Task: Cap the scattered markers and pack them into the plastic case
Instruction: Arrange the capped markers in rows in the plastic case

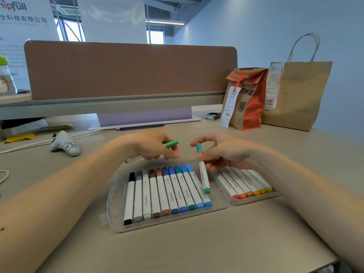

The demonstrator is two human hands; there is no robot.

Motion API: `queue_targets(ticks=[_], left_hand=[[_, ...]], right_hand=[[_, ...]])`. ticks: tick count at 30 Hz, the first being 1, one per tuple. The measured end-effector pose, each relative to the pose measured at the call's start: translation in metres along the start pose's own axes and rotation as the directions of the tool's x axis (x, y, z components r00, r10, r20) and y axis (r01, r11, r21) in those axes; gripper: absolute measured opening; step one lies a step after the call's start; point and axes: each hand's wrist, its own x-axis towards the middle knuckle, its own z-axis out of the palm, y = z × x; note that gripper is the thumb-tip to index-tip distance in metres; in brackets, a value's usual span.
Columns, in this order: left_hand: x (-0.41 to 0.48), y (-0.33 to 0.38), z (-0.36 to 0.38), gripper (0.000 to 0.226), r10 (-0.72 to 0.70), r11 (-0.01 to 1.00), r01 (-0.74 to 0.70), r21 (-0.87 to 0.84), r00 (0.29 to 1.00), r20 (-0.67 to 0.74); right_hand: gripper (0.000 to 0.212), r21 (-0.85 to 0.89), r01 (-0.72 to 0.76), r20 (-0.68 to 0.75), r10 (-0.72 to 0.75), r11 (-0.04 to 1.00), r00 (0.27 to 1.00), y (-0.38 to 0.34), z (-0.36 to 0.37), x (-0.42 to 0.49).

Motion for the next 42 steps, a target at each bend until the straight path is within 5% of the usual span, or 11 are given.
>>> queue_targets(ticks=[7, 15, 27, 42], left_hand=[[-0.004, 0.01, -0.006, 0.032, 0.055, 0.912, -0.033, -0.408, 0.998, 0.042], [-0.003, 0.011, -0.001, 0.02, 0.05, 0.941, 0.001, -0.339, 0.989, 0.142], [0.004, -0.014, -0.002, 0.004, -0.02, 0.941, 0.089, -0.327, 0.978, 0.209], [0.008, -0.025, -0.001, 0.003, 0.028, 0.914, 0.076, -0.4, 0.969, 0.247]], right_hand=[[0.047, -0.099, 0.084, -0.052, -0.089, 0.992, 0.995, -0.004, 0.022, 0.001], [0.049, -0.222, 0.111, -0.103, -0.137, 0.969, 0.985, -0.006, 0.035, 0.005], [0.051, -0.459, -0.167, -0.078, 0.148, 0.872, 0.986, -0.013, 0.036, -0.003], [0.058, -0.552, -0.181, -0.132, 0.129, 0.814, 0.983, -0.02, 0.047, -0.003]])
